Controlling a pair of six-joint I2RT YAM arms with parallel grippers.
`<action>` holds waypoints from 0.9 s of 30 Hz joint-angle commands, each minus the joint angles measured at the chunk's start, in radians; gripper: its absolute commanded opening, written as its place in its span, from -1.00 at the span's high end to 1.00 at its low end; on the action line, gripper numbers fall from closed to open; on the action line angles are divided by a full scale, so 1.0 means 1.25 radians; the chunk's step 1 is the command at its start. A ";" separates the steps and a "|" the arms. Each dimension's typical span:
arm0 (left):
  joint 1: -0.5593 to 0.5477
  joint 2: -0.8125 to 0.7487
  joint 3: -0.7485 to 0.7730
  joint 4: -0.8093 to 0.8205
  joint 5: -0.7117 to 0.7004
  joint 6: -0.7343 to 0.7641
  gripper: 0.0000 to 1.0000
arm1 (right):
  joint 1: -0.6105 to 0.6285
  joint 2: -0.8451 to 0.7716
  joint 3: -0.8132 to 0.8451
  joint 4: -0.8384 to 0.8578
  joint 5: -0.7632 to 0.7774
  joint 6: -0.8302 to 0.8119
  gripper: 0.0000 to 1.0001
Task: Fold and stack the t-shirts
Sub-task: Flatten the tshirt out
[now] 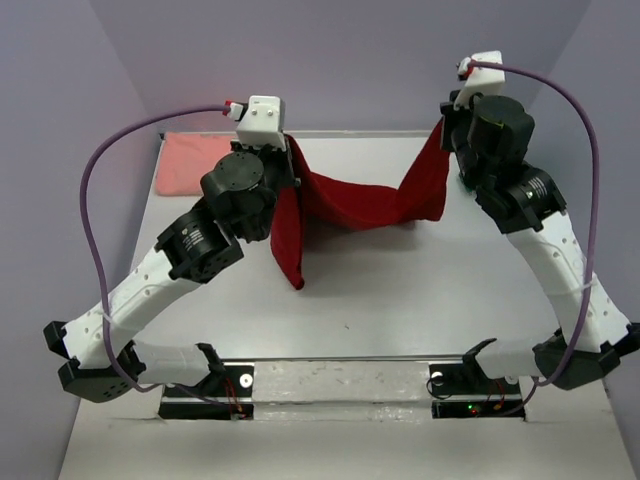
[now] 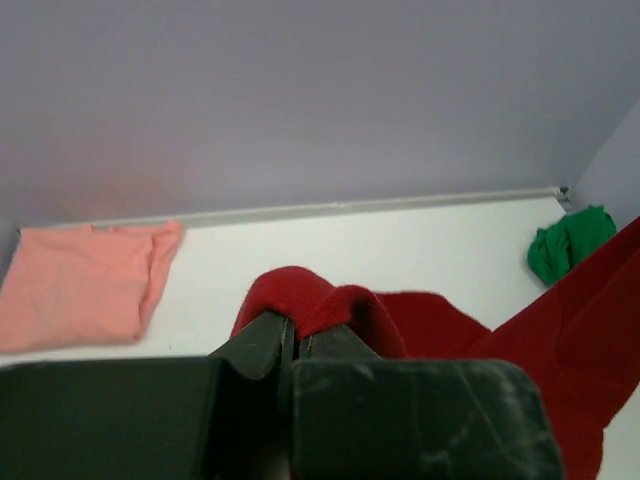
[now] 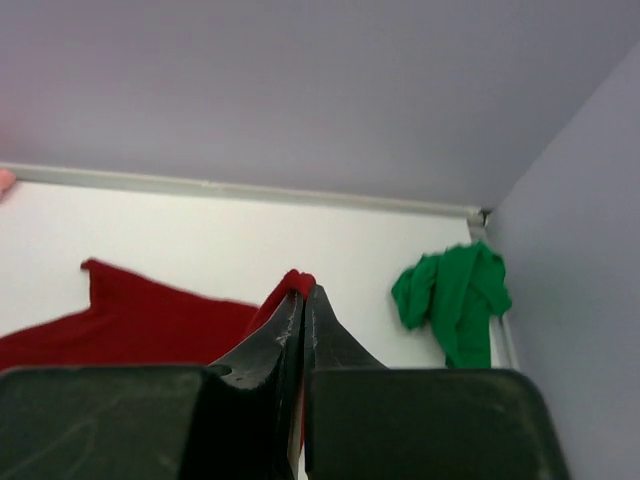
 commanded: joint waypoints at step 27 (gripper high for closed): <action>0.182 0.087 0.447 -0.153 0.035 0.150 1.00 | 0.200 0.102 0.422 0.305 0.296 -0.524 1.00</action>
